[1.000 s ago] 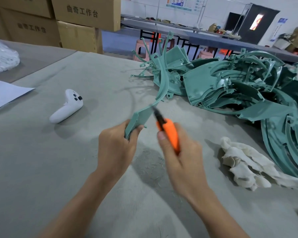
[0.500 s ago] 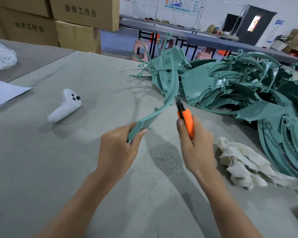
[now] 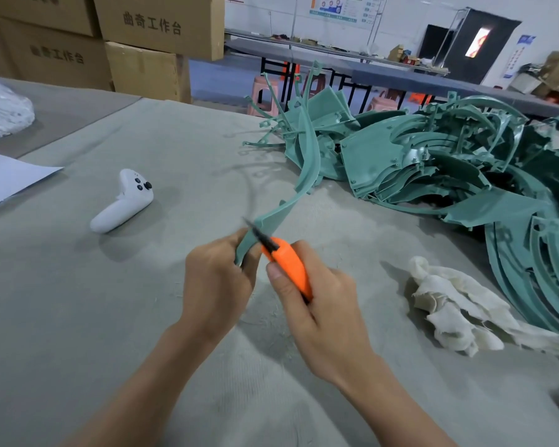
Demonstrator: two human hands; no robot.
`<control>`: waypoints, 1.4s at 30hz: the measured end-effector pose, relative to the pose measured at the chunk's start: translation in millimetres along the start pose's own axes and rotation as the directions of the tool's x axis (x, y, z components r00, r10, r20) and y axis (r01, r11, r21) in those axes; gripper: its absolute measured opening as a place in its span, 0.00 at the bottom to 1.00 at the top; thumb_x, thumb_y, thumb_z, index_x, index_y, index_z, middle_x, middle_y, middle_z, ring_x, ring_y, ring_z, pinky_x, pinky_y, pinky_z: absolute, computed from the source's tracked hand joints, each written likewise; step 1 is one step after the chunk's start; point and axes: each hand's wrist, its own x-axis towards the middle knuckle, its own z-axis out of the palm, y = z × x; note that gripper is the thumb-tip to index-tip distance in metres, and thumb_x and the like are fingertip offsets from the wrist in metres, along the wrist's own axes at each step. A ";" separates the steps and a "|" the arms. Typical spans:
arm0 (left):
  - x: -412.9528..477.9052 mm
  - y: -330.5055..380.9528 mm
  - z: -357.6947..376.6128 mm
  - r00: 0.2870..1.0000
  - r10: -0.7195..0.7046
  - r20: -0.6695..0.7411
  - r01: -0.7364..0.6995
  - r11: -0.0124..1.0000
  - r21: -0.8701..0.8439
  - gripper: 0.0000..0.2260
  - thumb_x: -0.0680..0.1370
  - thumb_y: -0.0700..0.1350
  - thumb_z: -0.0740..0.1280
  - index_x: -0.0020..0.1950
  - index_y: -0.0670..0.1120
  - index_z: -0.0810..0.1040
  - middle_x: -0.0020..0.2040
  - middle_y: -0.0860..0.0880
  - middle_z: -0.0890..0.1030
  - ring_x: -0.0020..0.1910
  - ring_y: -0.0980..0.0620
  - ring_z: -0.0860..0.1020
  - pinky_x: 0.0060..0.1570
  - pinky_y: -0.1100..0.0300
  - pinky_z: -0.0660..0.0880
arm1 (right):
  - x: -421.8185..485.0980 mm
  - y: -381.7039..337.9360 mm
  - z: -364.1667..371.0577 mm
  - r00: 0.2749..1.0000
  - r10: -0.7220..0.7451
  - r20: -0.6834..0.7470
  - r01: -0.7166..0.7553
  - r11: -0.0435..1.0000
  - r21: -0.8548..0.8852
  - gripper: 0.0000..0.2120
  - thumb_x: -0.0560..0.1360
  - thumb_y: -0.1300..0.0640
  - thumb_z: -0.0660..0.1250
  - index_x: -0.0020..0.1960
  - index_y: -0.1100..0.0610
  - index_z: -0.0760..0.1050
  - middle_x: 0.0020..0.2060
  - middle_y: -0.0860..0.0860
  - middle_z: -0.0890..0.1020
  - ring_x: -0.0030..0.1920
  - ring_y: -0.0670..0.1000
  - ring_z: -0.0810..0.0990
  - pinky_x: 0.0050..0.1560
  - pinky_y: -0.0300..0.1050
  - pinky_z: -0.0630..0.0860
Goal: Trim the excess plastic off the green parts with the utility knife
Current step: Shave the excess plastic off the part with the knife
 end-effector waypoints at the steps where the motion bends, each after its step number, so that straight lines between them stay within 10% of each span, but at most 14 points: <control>1: 0.9 0.9 -0.4 1.000 0.026 -0.017 -0.025 1.000 0.007 0.14 0.73 0.37 0.73 0.31 0.41 0.72 0.25 0.56 0.59 0.31 0.50 0.58 0.29 0.64 0.54 | 2.2 3.3 -2.6 0.999 0.025 -0.036 -0.024 0.999 0.035 0.08 0.81 0.46 0.59 0.46 0.49 0.68 0.26 0.44 0.69 0.24 0.47 0.69 0.25 0.40 0.64; 9: 7.5 -0.8 -4.3 0.994 0.068 0.089 -0.048 0.975 -0.216 0.26 0.70 0.40 0.74 0.35 0.61 0.57 0.23 0.61 0.55 0.28 0.55 0.60 0.25 0.75 0.56 | 23.6 59.1 -60.2 0.943 0.153 -0.295 -0.213 0.960 -0.181 0.14 0.81 0.49 0.59 0.38 0.48 0.65 0.25 0.43 0.67 0.24 0.45 0.68 0.25 0.33 0.64; 17: 4.1 -4.3 -4.8 0.968 -0.062 0.242 0.135 0.945 -0.296 0.23 0.68 0.43 0.73 0.23 0.60 0.63 0.22 0.61 0.67 0.21 0.63 0.62 0.24 0.75 0.56 | 23.3 89.2 -87.0 0.915 0.202 -0.349 -0.299 0.920 -0.253 0.17 0.82 0.50 0.61 0.37 0.56 0.66 0.25 0.45 0.66 0.25 0.46 0.65 0.28 0.46 0.62; 25: 7.0 -3.4 -11.6 0.841 -0.291 0.456 0.463 0.823 -0.329 0.05 0.64 0.51 0.73 0.29 0.54 0.81 0.33 0.45 0.82 0.29 0.55 0.71 0.29 0.61 0.69 | 20.4 102.5 -104.0 0.880 0.219 -0.421 -0.349 0.900 -0.261 0.17 0.82 0.48 0.60 0.39 0.57 0.69 0.25 0.47 0.67 0.25 0.46 0.66 0.27 0.41 0.63; 30: 9.3 -1.3 -15.0 0.826 -0.273 0.493 0.469 0.818 -0.333 0.07 0.67 0.47 0.77 0.36 0.57 0.82 0.39 0.44 0.84 0.33 0.50 0.75 0.35 0.45 0.75 | 19.2 105.6 -109.5 0.872 0.233 -0.431 -0.370 0.890 -0.266 0.16 0.82 0.47 0.60 0.38 0.55 0.68 0.26 0.46 0.66 0.26 0.45 0.66 0.28 0.36 0.63; 42: 7.1 -1.3 -12.7 0.840 -0.324 0.434 0.488 0.800 -0.348 0.02 0.63 0.56 0.73 0.32 0.61 0.82 0.40 0.39 0.83 0.32 0.51 0.75 0.36 0.43 0.77 | 20.0 84.8 -84.5 0.928 0.200 -0.314 -0.262 0.950 -0.169 0.13 0.82 0.52 0.61 0.39 0.51 0.67 0.26 0.46 0.67 0.25 0.45 0.65 0.27 0.38 0.62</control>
